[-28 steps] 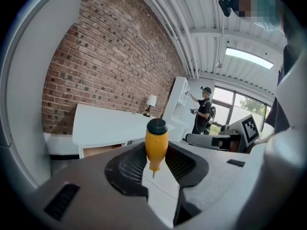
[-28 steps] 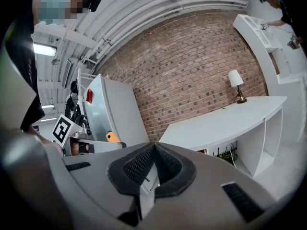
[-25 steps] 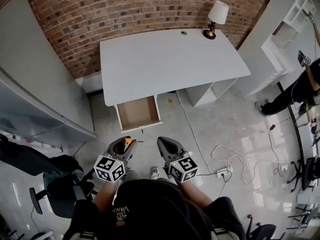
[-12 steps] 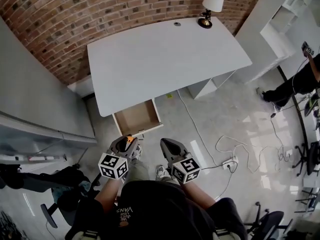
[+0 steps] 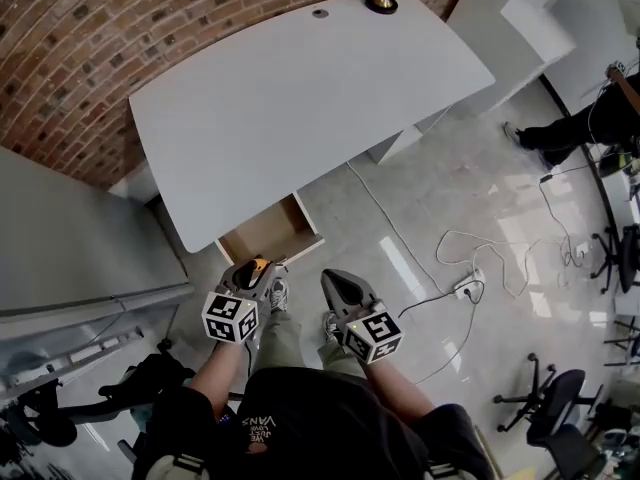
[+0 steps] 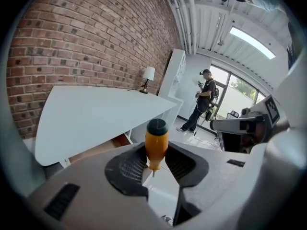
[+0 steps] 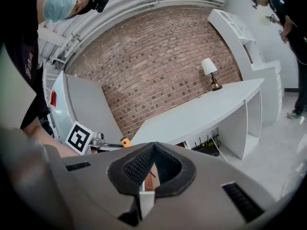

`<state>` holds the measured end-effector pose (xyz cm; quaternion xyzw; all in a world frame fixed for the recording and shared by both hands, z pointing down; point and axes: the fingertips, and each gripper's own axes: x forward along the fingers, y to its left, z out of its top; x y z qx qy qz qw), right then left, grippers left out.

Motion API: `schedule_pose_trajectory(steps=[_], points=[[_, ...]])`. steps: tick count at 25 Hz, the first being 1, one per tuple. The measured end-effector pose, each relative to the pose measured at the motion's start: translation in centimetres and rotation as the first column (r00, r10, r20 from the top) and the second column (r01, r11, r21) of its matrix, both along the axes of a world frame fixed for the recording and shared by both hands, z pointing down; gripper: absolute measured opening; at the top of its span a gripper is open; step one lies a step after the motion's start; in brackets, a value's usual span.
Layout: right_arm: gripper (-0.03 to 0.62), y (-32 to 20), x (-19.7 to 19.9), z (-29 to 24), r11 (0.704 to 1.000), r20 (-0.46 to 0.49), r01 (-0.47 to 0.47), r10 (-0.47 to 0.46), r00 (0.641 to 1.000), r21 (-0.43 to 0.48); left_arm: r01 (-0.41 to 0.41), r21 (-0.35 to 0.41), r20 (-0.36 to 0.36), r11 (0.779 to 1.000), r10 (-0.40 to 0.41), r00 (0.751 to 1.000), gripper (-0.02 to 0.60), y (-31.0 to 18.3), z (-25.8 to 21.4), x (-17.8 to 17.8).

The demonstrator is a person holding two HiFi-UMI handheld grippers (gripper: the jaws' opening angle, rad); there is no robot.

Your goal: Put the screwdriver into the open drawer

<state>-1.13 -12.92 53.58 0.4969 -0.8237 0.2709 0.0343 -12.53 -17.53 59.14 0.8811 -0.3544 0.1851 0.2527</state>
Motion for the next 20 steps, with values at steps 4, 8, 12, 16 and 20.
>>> schedule_pose_trajectory(steps=[4,8,12,16,20], points=[[-0.005,-0.8,0.4,1.9,0.999,0.001,-0.036,0.036,0.999,-0.026,-0.04,-0.022,0.022,0.999,0.041,0.999,0.124,-1.8,3.0,1.0],[-0.005,-1.3,0.4,3.6,0.997,-0.003,-0.049,0.049,0.999,-0.052,-0.079,-0.039,0.059,0.996,0.081,0.995,0.124,-3.6,6.0,1.9],[-0.005,-1.4,0.2,5.6,0.995,0.006,-0.054,0.055,0.998,-0.081,-0.122,-0.056,0.112,0.991,0.128,0.986,0.124,-5.0,9.4,2.9],[-0.005,-1.6,0.4,7.6,0.992,0.017,-0.071,0.073,0.997,-0.108,-0.167,-0.076,0.167,0.983,0.177,0.97,0.124,-6.0,13.0,4.1],[-0.005,-1.8,0.9,9.3,0.988,0.027,-0.084,0.089,0.996,-0.129,-0.198,-0.101,0.216,0.975,0.216,0.952,0.124,-7.1,16.2,4.8]])
